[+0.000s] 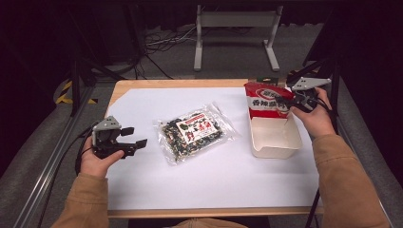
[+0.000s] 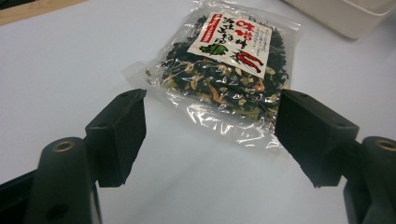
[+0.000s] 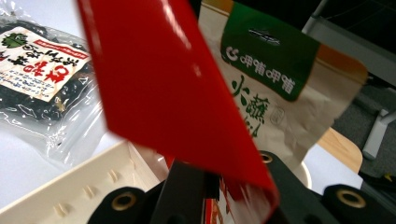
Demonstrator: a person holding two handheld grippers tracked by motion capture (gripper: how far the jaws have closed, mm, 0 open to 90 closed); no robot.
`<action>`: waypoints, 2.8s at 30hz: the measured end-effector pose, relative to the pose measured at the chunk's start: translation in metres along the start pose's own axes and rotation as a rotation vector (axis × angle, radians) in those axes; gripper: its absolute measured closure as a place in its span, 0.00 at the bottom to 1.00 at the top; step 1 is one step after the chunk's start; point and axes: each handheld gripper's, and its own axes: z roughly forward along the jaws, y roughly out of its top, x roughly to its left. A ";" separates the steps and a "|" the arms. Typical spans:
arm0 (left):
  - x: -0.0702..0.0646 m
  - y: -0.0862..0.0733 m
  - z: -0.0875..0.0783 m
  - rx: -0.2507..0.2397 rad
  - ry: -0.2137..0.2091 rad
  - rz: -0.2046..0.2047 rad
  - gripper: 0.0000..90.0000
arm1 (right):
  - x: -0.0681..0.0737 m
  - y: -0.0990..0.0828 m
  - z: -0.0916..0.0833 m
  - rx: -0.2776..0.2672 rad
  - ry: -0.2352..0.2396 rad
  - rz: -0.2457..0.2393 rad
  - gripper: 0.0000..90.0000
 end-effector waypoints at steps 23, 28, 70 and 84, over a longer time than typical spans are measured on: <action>-0.001 0.007 0.011 -0.008 -0.025 0.005 0.26 | 0.001 -0.013 -0.003 -0.049 -0.080 0.099 0.50; -0.001 0.009 0.014 -0.005 -0.029 0.010 0.25 | 0.004 -0.011 -0.009 -0.087 -0.096 0.101 0.36; -0.004 0.024 0.026 -0.002 -0.030 0.058 0.30 | 0.072 -0.004 -0.082 -0.120 -0.056 0.060 0.29; -0.002 0.029 0.025 0.027 0.022 0.007 0.28 | 0.115 -0.014 -0.067 -0.183 0.090 0.052 0.28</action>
